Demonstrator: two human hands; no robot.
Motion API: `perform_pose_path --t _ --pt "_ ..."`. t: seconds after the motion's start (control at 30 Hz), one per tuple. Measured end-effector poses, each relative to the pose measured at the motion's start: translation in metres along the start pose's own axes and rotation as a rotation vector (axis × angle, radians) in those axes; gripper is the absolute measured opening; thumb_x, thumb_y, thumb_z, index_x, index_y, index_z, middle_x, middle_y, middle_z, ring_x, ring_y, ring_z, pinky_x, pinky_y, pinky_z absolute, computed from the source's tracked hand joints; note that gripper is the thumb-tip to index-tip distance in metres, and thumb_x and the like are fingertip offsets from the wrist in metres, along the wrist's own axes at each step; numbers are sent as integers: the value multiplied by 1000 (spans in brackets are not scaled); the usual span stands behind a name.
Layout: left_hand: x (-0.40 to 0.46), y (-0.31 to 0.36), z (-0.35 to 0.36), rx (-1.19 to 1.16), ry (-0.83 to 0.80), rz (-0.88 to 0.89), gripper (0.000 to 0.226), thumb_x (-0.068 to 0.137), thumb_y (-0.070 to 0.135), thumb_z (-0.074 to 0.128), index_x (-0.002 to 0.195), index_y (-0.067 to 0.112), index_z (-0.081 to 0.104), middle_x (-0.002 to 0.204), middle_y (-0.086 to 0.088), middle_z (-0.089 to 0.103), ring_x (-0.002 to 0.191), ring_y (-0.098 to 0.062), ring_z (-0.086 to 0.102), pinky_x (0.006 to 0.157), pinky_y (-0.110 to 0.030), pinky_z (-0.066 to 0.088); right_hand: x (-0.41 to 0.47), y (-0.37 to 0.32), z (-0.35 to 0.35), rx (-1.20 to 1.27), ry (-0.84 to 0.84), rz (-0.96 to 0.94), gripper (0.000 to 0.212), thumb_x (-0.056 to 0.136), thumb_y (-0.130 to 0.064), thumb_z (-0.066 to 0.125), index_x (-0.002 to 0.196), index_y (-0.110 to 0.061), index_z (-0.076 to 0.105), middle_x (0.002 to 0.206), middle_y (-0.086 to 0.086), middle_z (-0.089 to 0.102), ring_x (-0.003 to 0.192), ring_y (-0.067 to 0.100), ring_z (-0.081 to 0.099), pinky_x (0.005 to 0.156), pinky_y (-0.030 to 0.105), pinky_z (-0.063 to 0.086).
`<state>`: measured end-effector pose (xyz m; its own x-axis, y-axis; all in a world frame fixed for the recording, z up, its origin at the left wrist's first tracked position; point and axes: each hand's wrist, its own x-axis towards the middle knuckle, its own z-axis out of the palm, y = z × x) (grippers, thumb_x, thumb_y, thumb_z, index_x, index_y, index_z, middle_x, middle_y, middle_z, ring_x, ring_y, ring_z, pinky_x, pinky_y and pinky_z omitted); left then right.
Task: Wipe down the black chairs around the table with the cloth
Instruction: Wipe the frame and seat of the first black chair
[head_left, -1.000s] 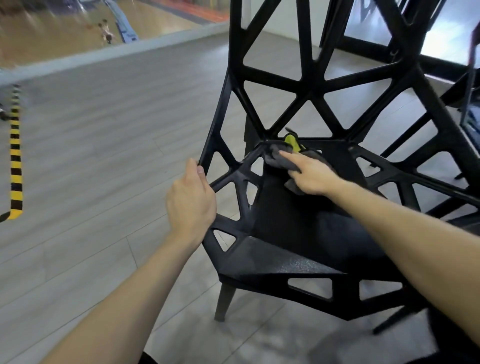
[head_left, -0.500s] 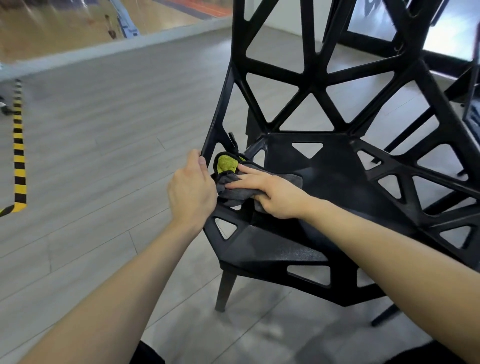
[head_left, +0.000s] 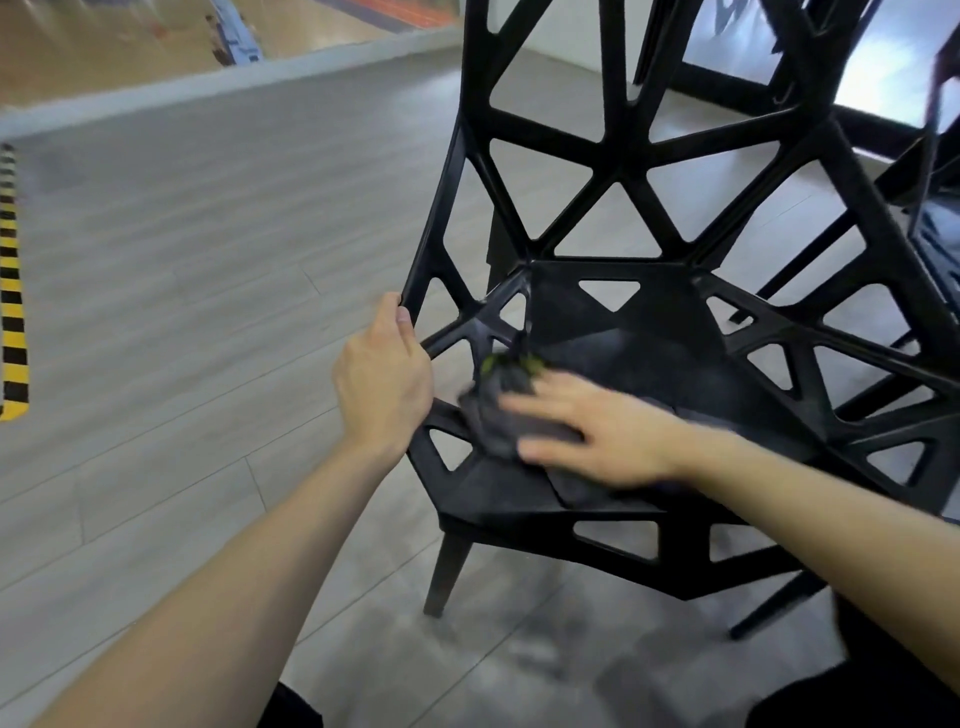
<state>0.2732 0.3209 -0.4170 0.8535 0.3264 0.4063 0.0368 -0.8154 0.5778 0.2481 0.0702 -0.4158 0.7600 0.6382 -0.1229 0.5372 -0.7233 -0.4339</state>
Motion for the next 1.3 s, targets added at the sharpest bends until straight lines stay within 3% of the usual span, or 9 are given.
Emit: perform_pose_path --t 0.17,0.3,0.4,0.47,0.7,0.97,1.07,1.17,1.3 --pt "3 -2 -1 -40 -10 -3 25 114 26 36 120 18 59 73 -11 62 73 -45 58 67 -52 51 104 30 3 -99 137 304 72 110 -63 23 170 -34 -2 179 8 7 165 22 -9 133 44 -4" --pt "3 -5 1 -68 -18 -11 24 113 26 36 115 20 59 70 -5 57 72 -42 55 66 -49 46 1 -10 16 -94 43 67 61 114 -50 30 170 -36 9 177 -3 15 164 13 -6 133 37 -2" --pt "5 -6 4 -73 -5 -18 24 113 26 36 112 19 59 68 -1 54 72 -39 53 64 -45 41 -73 -19 8 -144 -108 -125 65 108 -69 34 166 -53 11 176 -19 -4 161 1 -15 131 29 -7" --pt "6 -6 6 -70 -13 -13 22 113 26 36 109 19 57 66 2 50 70 -37 50 64 -43 36 -57 0 -4 -216 -117 -78 79 97 -85 36 165 -56 10 176 -20 -5 161 1 -16 131 30 -7" --pt "15 -5 4 -174 -61 -37 29 108 31 33 107 21 60 71 2 54 80 -38 54 71 -47 45 94 -6 28 -177 111 339 97 94 -84 7 169 -26 -12 176 22 0 164 35 -10 132 51 -1" --pt "39 -17 -24 -145 -355 -38 24 102 37 40 91 25 58 76 1 65 80 -30 62 74 -45 51 -73 -54 54 -349 189 156 71 108 -66 16 170 -32 16 174 10 26 164 30 13 133 46 13" --pt "55 -12 -38 -114 -462 -21 29 102 29 47 87 35 71 81 6 71 80 -21 63 75 -35 50 -37 -86 76 -376 308 336 77 109 -64 20 168 -16 29 164 28 38 155 47 27 127 57 20" --pt "61 -7 -47 -116 -550 -42 27 100 25 49 96 19 75 80 -5 73 77 -33 67 71 -40 62 54 -142 93 -208 418 468 89 105 -66 17 167 -2 20 163 38 30 154 56 21 125 65 15" --pt "68 -1 -56 -79 -606 -75 28 105 21 53 94 13 77 76 -5 68 65 -25 64 58 -34 60 72 -152 88 -200 481 388 86 106 -60 26 167 -1 13 163 37 30 153 53 23 126 63 15"
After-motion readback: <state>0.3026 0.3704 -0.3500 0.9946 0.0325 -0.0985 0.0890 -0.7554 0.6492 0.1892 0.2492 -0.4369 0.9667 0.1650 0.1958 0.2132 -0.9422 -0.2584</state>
